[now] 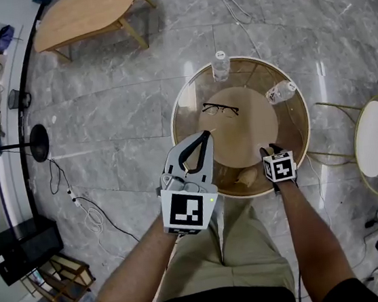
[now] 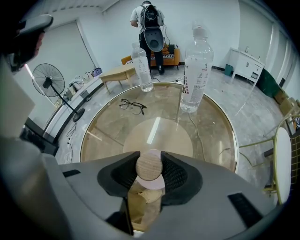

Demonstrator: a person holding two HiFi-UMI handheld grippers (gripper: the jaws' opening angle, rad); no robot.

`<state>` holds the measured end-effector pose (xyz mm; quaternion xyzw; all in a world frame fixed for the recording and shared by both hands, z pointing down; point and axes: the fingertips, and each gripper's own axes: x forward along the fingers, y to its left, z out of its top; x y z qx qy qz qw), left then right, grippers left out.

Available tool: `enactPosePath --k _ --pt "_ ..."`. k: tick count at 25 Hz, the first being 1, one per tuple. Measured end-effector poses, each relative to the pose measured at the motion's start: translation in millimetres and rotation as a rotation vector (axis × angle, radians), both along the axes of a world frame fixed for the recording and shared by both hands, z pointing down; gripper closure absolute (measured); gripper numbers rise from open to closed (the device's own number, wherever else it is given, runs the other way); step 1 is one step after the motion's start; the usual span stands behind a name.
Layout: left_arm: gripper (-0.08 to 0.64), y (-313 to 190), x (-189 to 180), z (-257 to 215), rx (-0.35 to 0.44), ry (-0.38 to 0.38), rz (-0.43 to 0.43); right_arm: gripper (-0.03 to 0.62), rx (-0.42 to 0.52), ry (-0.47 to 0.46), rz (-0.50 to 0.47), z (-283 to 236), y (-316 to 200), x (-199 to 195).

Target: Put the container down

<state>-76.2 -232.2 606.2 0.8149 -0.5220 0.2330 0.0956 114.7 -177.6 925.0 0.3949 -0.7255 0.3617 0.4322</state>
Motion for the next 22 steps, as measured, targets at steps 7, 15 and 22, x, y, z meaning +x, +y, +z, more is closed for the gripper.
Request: enactPosePath --k 7,15,22 --pt "0.545 5 -1 -9 0.010 -0.001 0.012 0.429 0.007 -0.001 -0.026 -4 8 -5" --pt "0.545 2 5 -43 0.031 0.094 0.000 0.428 0.118 -0.050 -0.014 -58 -5 -9" --pt "0.545 14 13 -69 -0.005 0.132 0.078 0.497 0.272 -0.119 -0.026 -145 -13 -24"
